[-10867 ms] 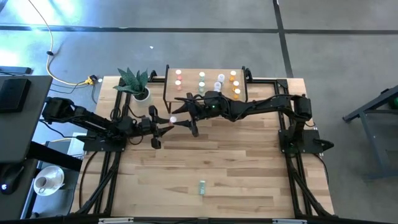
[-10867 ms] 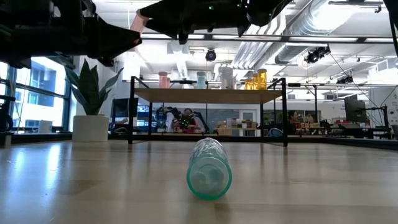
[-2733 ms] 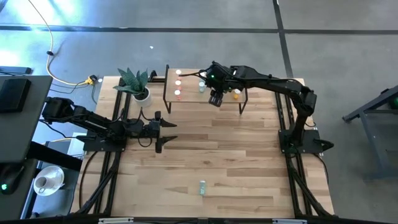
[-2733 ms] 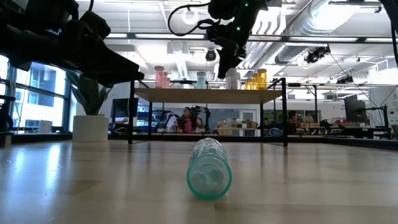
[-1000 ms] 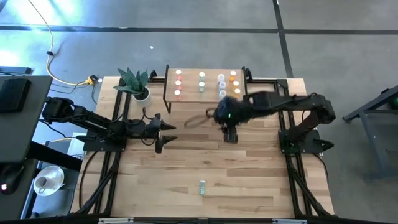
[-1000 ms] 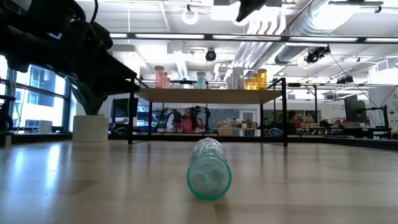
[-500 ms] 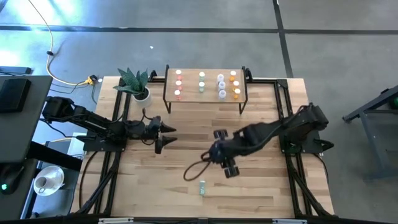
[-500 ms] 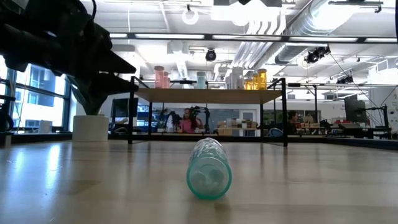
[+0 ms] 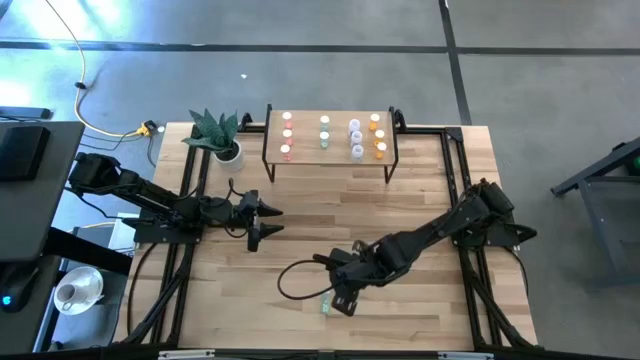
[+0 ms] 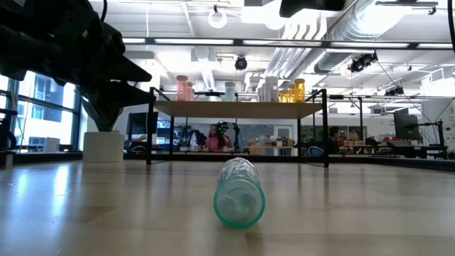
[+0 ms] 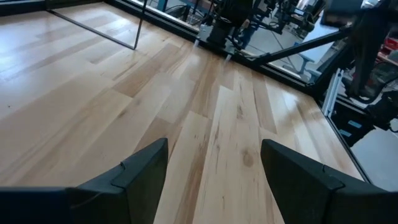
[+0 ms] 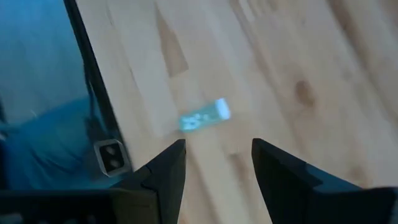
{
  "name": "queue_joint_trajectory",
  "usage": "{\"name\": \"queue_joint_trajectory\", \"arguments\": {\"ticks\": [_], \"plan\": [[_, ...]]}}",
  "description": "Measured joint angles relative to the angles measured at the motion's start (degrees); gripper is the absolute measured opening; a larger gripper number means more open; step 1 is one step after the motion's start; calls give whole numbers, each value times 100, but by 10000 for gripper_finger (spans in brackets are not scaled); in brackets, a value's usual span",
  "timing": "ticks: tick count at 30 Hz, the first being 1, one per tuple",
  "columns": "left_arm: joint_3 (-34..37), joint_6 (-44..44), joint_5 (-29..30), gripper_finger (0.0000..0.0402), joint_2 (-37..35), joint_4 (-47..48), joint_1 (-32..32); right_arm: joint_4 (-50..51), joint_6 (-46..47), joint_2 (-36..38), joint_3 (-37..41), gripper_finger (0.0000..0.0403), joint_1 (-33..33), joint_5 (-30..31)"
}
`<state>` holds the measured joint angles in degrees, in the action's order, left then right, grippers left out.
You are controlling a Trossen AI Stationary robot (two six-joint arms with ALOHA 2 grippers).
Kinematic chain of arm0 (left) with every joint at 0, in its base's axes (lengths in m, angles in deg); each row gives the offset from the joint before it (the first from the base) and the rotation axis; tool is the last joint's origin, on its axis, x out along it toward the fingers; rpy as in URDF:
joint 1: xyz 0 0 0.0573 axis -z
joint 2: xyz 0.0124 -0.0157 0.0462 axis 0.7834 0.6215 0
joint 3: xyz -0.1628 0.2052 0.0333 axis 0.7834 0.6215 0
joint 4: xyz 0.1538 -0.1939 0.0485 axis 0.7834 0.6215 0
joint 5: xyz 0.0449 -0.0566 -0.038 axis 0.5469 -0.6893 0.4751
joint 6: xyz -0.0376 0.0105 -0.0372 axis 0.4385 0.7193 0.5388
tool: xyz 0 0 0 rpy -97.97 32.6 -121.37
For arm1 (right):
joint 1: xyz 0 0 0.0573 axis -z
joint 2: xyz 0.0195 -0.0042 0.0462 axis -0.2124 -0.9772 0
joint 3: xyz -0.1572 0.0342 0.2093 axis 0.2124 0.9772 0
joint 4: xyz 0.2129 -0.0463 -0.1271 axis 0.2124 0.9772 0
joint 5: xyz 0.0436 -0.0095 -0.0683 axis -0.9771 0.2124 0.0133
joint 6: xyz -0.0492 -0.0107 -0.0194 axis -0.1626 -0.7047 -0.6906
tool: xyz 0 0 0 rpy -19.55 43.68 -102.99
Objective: Pick and place medicine bottles onto shelf by color
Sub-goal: Put the blue pill bottle aligned with the other blue pill bottles on the shelf
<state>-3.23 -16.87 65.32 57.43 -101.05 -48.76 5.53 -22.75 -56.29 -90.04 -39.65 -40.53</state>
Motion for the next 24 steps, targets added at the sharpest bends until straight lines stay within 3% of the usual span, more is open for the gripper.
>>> {"name": "queue_joint_trajectory", "arguments": {"ticks": [7, 13, 24], "plan": [[0, -11, 0, 246, 0, 4, 0, -426, 1812, -270, 0, 174, -96, -1], [0, -29, 0, 246, 0, 8, -1, -488, 2784, -550, 0, 174, -76, 18], [0, -313, -2, 246, 0, 26, -2, -1156, 3401, -1203, 0, 174, -184, -355]]}}
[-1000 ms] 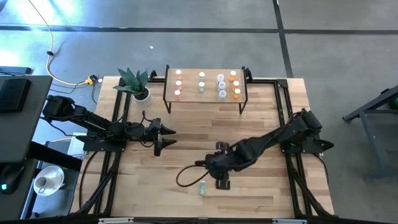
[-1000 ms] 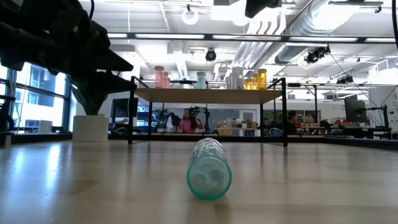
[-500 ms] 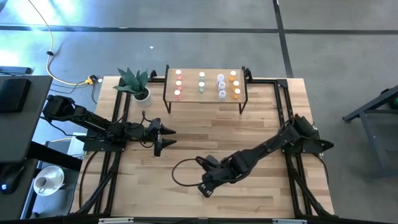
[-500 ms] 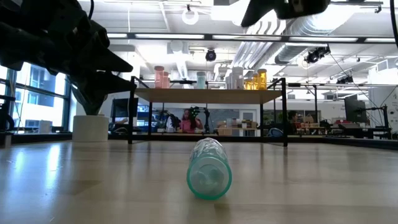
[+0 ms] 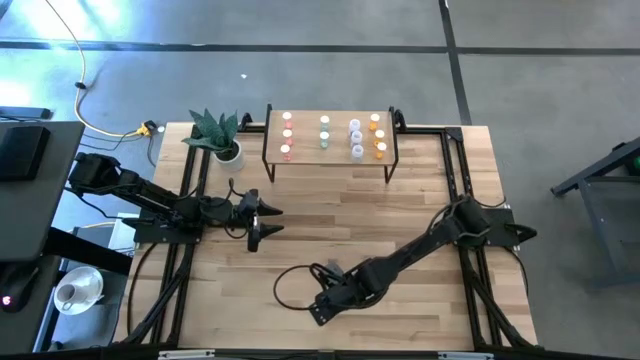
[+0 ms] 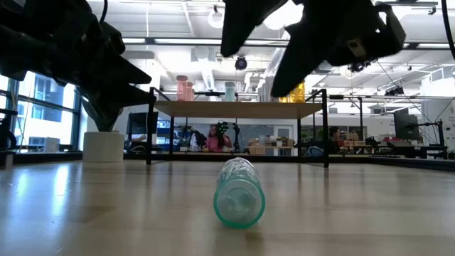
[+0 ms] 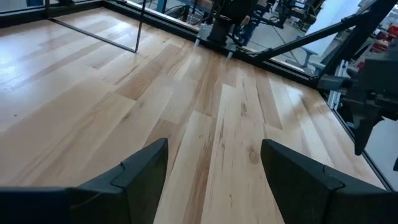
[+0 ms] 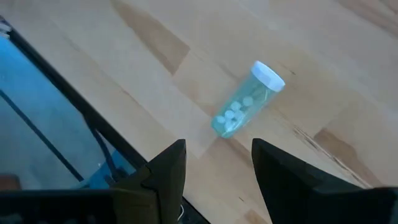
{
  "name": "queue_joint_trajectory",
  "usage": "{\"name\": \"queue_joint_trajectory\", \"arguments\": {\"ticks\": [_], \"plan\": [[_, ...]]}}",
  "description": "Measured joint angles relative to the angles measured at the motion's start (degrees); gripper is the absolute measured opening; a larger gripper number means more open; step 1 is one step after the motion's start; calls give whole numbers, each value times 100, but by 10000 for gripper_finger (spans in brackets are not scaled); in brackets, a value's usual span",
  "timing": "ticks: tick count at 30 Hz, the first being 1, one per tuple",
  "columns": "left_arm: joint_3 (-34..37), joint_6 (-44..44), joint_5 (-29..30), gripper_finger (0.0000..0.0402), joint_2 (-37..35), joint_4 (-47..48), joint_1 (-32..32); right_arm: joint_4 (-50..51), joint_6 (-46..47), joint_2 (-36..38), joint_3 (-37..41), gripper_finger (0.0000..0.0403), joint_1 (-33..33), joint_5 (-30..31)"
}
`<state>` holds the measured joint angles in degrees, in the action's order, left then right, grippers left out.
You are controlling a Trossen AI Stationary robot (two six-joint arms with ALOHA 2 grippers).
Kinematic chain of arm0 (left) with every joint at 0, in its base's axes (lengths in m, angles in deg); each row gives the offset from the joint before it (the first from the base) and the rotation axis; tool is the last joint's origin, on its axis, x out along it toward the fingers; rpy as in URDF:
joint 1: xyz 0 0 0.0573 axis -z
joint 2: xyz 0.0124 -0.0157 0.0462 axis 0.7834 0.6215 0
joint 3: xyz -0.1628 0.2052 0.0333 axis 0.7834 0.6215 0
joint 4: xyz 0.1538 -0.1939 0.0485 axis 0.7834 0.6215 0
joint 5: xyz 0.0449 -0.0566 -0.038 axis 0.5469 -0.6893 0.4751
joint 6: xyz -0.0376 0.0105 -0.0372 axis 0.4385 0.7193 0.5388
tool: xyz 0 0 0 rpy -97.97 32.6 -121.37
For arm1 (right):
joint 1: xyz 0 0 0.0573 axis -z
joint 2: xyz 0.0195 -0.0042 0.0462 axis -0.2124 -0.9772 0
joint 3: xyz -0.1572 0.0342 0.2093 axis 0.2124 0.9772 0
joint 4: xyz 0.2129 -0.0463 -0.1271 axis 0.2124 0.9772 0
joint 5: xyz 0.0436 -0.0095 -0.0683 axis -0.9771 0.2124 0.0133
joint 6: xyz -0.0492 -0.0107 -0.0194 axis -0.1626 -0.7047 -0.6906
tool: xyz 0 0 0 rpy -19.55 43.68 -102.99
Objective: Pick and place medicine bottles onto shelf by color
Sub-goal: Put the blue pill bottle aligned with the other blue pill bottles on the shelf
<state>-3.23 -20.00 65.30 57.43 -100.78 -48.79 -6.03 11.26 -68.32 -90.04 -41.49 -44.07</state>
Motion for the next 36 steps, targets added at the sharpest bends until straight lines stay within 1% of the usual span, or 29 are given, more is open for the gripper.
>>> {"name": "queue_joint_trajectory", "arguments": {"ticks": [5, 11, 17, 21, 27, 30, 36], "plan": [[0, -117, -1, 246, 0, 0, 0, -32, 124, -178, 0, 174, -7, 11], [0, -214, 0, 246, 0, -2, 0, -329, 125, -481, 0, 174, 50, -47], [0, -257, 0, 246, 0, -2, 0, -465, 125, -754, 0, 174, 117, -355], [0, -257, 0, 246, 0, -2, 0, -438, 80, -859, -3, 174, 111, -424], [0, -257, 0, 246, 0, -2, 0, -243, -398, -899, -26, 172, 145, -472], [0, -256, 0, 246, 0, -2, 0, -131, -601, -899, -29, 158, 143, -437], [0, -256, 0, 246, 0, -2, 0, -53, -979, -901, -22, 98, 137, -319]]}}
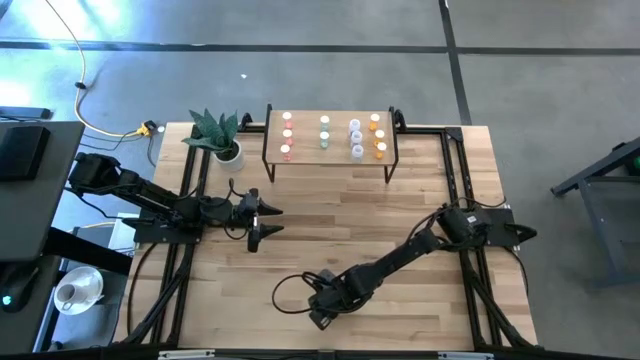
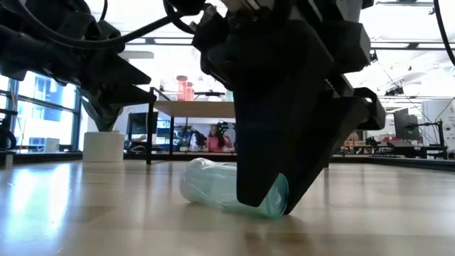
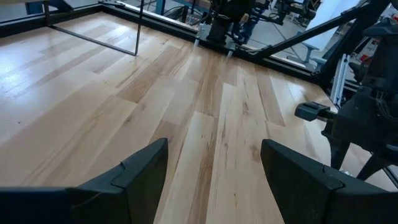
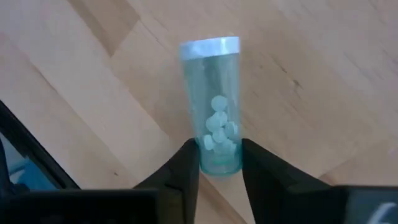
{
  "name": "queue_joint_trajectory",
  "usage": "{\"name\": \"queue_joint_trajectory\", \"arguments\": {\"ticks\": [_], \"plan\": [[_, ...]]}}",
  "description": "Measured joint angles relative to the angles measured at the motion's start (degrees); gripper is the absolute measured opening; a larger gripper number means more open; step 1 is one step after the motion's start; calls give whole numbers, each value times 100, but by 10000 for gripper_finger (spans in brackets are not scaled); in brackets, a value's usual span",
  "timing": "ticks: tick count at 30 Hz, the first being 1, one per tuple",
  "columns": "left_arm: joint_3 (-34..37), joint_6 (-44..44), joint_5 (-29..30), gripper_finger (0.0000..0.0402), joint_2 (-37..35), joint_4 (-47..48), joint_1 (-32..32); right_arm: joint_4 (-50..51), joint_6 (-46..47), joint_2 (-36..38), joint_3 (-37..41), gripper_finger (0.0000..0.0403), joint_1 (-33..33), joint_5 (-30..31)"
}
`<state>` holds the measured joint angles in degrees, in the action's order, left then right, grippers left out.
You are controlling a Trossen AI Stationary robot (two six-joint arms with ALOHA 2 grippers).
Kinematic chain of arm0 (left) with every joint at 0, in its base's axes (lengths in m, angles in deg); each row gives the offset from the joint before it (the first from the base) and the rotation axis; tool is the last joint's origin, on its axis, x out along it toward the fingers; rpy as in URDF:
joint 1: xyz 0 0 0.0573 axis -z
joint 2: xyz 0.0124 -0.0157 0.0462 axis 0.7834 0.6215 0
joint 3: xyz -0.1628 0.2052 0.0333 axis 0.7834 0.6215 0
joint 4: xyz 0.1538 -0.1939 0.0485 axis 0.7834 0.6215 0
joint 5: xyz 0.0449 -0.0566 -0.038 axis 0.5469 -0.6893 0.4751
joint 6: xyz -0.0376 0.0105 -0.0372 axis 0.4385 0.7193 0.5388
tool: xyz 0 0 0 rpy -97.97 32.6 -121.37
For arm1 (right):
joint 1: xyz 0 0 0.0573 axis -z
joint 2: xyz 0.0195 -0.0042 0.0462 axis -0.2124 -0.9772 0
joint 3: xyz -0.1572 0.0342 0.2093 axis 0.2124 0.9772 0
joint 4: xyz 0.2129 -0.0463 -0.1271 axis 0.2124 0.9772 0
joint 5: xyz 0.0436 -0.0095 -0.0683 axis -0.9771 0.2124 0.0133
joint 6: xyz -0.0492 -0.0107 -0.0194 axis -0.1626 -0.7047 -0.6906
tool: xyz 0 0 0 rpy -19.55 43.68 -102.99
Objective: Pick and place medicine bottles onto shelf by color
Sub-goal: Put the blue pill bottle aligned with the other blue pill bottles on the shelf
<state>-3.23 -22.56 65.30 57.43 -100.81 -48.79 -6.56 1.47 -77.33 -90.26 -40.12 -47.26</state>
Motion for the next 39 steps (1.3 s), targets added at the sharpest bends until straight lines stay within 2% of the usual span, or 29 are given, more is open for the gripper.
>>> {"name": "queue_joint_trajectory", "arguments": {"ticks": [4, 9, 18, 24, 28, 39], "plan": [[0, 1, 0, 246, 0, 2, -2, 5, -397, 0, 2, 74, 1, 42], [0, -1, -2, 246, 0, 2, 0, -235, -1077, 47, 28, 78, -4, 297], [2, -272, -105, 246, 2, -2, -2, -452, -2222, 779, 35, 81, 10, 1972], [4, -522, -148, 246, 2, -223, 0, -599, -3299, 1483, 24, 82, -22, 3492], [4, -823, -320, 246, 2, -560, 44, -732, -3897, 1793, 26, 82, -14, 4049], [4, -2173, -521, 246, 2, -2148, 434, -1678, -5251, 2048, 24, 82, 139, 4098]]}}
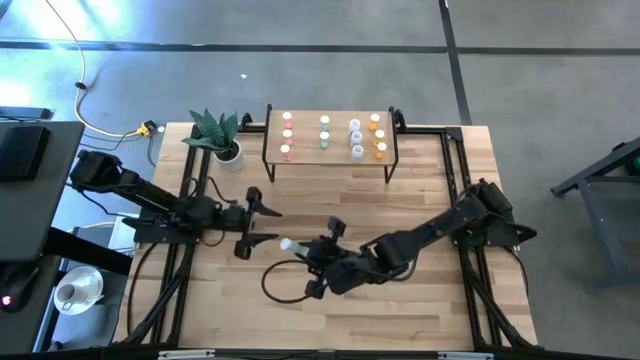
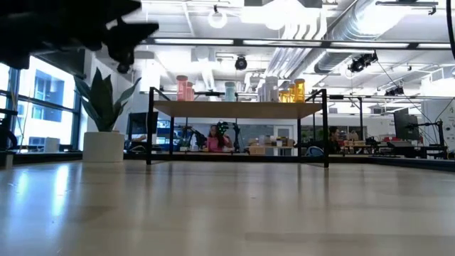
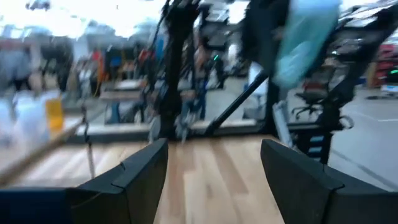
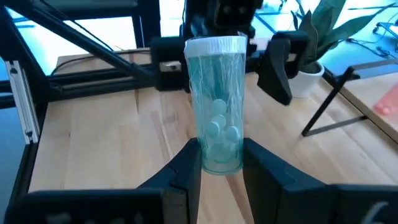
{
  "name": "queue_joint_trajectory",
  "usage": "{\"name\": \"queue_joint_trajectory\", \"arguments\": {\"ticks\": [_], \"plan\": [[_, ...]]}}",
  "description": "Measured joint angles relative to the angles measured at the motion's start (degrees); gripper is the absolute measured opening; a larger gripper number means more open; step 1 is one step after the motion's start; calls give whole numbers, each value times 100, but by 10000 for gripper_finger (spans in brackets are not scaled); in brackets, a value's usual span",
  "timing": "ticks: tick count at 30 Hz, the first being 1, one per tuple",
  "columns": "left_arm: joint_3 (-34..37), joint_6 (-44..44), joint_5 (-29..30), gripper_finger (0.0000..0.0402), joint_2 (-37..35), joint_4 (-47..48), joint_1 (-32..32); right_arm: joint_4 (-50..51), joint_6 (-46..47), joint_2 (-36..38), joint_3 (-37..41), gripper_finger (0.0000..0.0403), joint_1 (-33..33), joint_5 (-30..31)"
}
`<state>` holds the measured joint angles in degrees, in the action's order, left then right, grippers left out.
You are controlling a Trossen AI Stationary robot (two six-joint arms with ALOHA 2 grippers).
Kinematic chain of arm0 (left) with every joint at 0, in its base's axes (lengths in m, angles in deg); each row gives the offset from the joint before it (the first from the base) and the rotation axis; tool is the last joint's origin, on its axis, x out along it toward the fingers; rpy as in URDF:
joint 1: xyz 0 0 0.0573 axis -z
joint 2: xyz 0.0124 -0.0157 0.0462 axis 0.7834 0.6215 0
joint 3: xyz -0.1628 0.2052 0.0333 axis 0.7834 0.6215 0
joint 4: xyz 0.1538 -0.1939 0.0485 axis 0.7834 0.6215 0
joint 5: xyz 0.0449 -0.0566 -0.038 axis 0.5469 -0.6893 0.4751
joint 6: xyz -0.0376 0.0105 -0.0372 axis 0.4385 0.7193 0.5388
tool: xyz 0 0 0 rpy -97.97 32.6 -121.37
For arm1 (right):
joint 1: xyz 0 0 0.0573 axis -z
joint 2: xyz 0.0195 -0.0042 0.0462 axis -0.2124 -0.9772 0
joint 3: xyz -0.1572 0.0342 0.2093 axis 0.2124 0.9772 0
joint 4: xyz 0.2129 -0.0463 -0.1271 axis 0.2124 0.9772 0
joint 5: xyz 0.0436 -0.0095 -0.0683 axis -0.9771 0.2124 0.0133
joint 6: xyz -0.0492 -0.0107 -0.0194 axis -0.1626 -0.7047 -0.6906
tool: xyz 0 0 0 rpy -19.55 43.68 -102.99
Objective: Pick and place medicine bottles onto shelf by color
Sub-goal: Put the blue pill bottle aligned with the other blue pill bottles on the shelf
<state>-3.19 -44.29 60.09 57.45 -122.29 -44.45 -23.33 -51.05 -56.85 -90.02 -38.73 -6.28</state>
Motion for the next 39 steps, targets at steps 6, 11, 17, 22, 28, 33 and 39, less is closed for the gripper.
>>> {"name": "queue_joint_trajectory", "arguments": {"ticks": [6, 11, 17, 22, 28, 33, 39], "plan": [[-40, -277, -204, 246, 0, -586, 162, -358, -343, 0, 0, 82, 212, -159], [-246, -405, -300, 246, 3, -553, 161, -709, -617, 0, 0, 82, 426, -613], [-486, -426, -557, 246, 147, -565, 161, -808, -750, 0, 0, 82, 664, -732], [-635, -426, -573, 246, 288, -700, 161, -807, -745, 0, 0, 82, 787, -1038], [-784, -546, -572, 246, 332, -722, 161, -787, -746, 0, 0, 82, 790, -1054], [-831, -620, -574, 243, 332, -715, 161, -784, -757, 0, 0, 82, 790, -1054], [-832, -618, -572, 214, 341, -675, 161, -784, -770, 0, -2, 82, 790, -1054]]}}
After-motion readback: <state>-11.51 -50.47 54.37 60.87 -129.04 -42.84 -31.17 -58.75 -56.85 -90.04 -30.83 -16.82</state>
